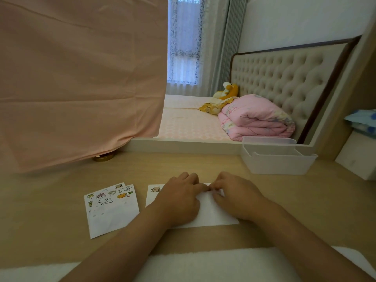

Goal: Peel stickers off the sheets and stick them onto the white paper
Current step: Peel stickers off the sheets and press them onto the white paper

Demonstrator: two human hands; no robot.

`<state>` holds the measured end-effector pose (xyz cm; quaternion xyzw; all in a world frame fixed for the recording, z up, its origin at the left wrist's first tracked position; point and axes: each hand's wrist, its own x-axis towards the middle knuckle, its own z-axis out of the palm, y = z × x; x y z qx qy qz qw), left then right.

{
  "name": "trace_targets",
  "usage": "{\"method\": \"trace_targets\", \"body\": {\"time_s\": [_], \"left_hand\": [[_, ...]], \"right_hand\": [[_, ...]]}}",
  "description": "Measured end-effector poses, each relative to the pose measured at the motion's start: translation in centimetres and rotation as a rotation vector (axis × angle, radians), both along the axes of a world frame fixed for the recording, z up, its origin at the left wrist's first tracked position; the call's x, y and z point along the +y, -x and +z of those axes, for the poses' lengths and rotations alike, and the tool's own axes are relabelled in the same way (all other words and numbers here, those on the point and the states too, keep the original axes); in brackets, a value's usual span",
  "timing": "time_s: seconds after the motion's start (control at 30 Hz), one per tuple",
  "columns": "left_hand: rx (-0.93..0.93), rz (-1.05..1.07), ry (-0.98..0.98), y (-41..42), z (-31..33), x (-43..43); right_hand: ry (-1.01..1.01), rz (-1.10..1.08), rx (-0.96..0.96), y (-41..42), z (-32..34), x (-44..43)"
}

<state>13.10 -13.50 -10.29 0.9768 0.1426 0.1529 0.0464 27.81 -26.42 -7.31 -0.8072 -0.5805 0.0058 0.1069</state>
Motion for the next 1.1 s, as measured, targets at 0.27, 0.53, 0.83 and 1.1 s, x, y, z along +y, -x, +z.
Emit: {"method": "trace_targets", "body": {"time_s": [0.27,0.53,0.83,1.1], "left_hand": [[-0.028,0.035,-0.07,-0.1,-0.5,-0.5],[0.109,0.089,-0.127,-1.1,0.2,-1.3],[0.075,0.097,-0.115,-0.4,0.0,-1.1],[0.012,0.08,-0.066,0.2,0.1,-0.5]], "right_hand": [[-0.003,0.061,-0.125,-0.3,-1.2,-0.7],[-0.019,0.073,-0.02,-0.9,-1.1,-0.8],[-0.031,0.054,0.076,-1.1,-0.5,-1.0],[-0.063,0.057,0.07,-1.2,-1.0,-0.7]]}}
